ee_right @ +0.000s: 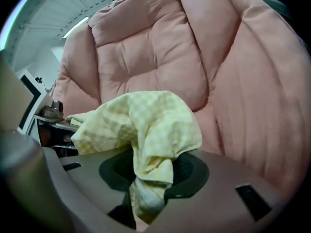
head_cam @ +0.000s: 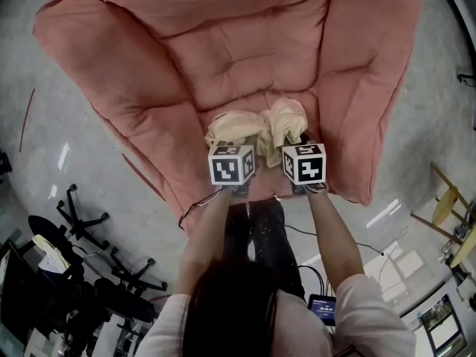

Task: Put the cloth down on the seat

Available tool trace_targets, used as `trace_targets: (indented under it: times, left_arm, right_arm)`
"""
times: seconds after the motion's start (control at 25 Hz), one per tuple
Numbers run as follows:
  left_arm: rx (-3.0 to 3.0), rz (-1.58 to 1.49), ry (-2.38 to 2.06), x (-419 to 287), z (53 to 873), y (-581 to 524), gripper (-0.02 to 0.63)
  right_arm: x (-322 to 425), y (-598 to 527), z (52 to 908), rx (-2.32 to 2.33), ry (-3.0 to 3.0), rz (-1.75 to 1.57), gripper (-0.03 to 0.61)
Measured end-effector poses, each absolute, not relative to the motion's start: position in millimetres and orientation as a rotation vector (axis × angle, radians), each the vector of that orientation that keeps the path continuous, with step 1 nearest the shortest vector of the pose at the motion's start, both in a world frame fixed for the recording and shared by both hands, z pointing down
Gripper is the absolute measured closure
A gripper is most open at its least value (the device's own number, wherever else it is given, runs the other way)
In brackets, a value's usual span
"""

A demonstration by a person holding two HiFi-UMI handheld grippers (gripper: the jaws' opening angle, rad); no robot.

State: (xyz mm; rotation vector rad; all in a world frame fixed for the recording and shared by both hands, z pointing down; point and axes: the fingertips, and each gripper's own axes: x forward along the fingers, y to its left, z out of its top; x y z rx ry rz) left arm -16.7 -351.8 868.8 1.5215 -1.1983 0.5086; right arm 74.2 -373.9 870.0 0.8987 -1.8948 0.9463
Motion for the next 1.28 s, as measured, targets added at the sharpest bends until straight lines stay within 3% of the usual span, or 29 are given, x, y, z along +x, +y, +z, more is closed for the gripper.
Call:
trace_targets:
  times: [0.16, 0.36, 0.52, 1.28]
  left_arm:
    - [1.480, 0.506, -1.209, -22, 859, -345, 0.525]
    - [1.429, 0.479, -1.212, -29, 842, -335, 0.437]
    - [1.402, 0.495, -1.223, -30, 831, -323, 0.409]
    - [1.493, 0.474, -1.218, -28, 719, -283, 0.394]
  right_arm:
    - [71, -370, 862, 0.909, -1.884, 0.974, 0.346]
    - [78, -370, 847, 0.961, -1.845, 0.989, 0.298]
    - [89, -362, 834, 0.994, -1.819, 0.995, 0.258]
    - [94, -330, 701, 1.058, -1.961, 0.939, 0.253]
